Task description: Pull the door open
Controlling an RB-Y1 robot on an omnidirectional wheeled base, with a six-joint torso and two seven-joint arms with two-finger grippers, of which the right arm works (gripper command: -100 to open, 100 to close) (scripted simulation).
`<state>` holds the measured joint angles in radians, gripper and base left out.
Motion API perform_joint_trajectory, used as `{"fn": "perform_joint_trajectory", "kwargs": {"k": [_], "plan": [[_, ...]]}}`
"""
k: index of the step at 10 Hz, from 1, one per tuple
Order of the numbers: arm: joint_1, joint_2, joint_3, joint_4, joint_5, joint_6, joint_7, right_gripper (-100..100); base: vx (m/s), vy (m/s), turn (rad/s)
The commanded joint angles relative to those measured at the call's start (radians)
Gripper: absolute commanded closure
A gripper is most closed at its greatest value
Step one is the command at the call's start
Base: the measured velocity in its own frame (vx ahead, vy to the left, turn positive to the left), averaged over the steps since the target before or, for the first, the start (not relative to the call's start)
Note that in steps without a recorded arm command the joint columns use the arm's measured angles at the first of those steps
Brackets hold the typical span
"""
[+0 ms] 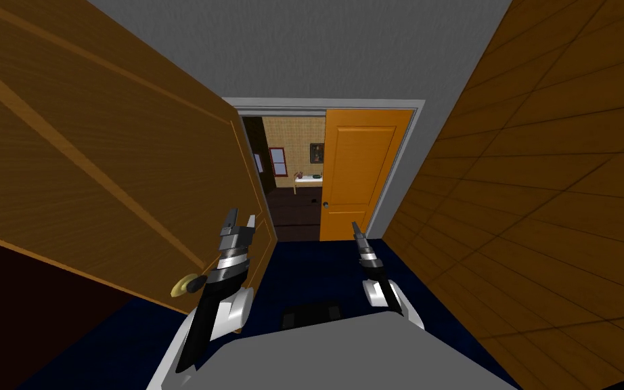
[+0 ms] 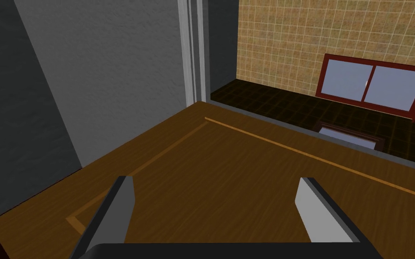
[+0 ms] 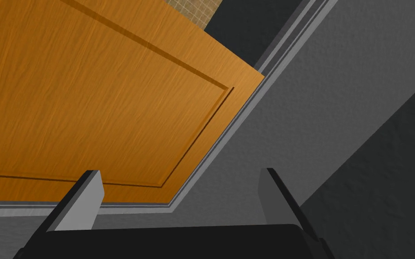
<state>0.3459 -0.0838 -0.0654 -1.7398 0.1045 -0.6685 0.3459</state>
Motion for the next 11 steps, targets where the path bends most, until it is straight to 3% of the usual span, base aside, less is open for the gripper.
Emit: {"fn": "perform_joint_trajectory", "kwargs": {"k": [1, 11], "plan": [[-0.010, -0.006, -0.009, 0.033, 0.012, -0.007, 0.030, -100, 0.102, 0.018, -0.022], [-0.079, -0.033, -0.059, 0.258, 0.088, -0.060, 0.208, -100, 0.099, 0.022, -0.025]]}}
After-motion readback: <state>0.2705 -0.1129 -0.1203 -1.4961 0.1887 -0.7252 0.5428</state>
